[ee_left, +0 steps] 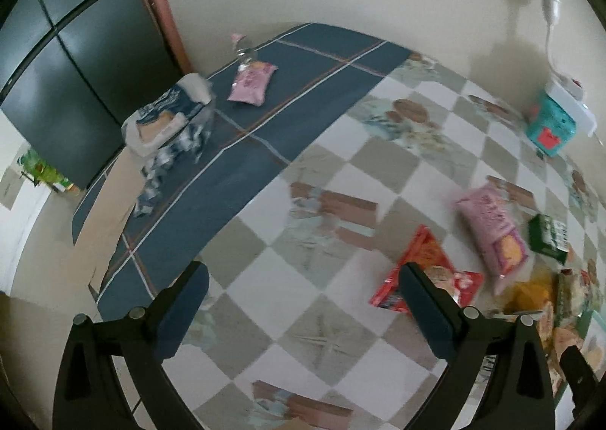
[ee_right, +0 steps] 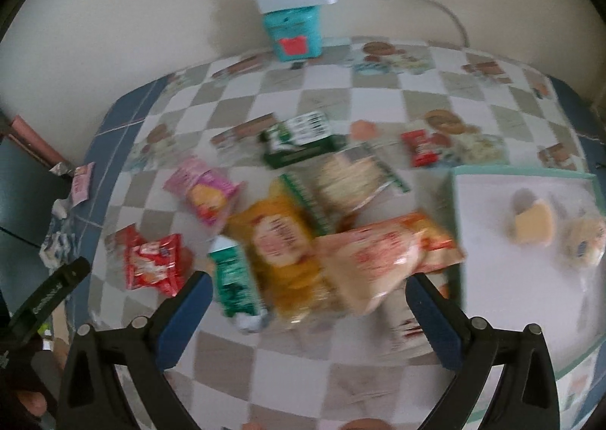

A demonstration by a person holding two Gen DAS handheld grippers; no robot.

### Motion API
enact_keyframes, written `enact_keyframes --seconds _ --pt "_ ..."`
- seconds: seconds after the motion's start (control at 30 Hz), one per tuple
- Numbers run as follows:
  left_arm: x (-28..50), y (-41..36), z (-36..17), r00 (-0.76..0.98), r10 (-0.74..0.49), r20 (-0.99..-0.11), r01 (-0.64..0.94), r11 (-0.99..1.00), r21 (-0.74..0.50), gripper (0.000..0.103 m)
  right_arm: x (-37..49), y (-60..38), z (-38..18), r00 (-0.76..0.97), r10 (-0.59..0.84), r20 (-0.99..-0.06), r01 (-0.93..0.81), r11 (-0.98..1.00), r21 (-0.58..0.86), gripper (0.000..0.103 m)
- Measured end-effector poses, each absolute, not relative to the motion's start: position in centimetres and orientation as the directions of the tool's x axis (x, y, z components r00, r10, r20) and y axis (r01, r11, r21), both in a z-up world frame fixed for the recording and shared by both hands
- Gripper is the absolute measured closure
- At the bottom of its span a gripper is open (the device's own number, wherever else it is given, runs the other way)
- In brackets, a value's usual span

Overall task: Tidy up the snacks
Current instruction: 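Move the left tool to the red snack bag while the right tool reaches the green foil packet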

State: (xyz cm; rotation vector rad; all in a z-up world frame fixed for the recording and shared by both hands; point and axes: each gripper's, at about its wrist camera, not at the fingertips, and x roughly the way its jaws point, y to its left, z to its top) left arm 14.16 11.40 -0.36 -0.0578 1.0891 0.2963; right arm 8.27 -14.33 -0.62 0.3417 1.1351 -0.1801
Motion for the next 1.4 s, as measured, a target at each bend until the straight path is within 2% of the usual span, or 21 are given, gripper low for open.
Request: enact_keyframes --seconds 0.3,0.57,0.87,0.93,1.2,1.4 --pt "14.6 13.2 -1.7 0.394 0.135 -0.909 -0.288 0.958 0.018 0.003 8.5 -13.0 -1.4 0.406 0.005 -0.914 0.357 0.92 0.163 0.0" --pt "15.2 11.9 -2.6 0.381 0.021 -0.924 -0.228 0.971 -0.072 0.003 9.0 -10.0 -2.3 0.424 0.04 -0.905 0.259 0.952 0.163 0.001" --pt "16.1 10.3 -4.0 0.345 -0.143 -0.928 -0.222 0.948 -0.229 0.003 9.2 -8.8 -3.8 0.418 0.083 -0.905 0.206 0.961 0.183 0.023" --pt "16.4 9.8 -4.5 0.332 -0.179 -0.926 -0.227 0.938 -0.263 0.003 9.3 -8.7 -4.1 0.415 0.095 -0.905 0.199 0.961 0.192 0.031" --pt "17.6 9.2 -5.2 0.346 -0.203 -0.916 -0.28 0.909 -0.308 0.003 9.4 -9.4 -5.4 0.398 0.129 -0.908 0.205 0.953 0.225 0.056" --pt "18.4 9.0 -6.8 0.314 -0.224 -0.923 -0.331 0.885 -0.328 0.003 9.6 -9.5 -5.8 0.393 0.139 -0.909 0.199 0.952 0.232 0.059"
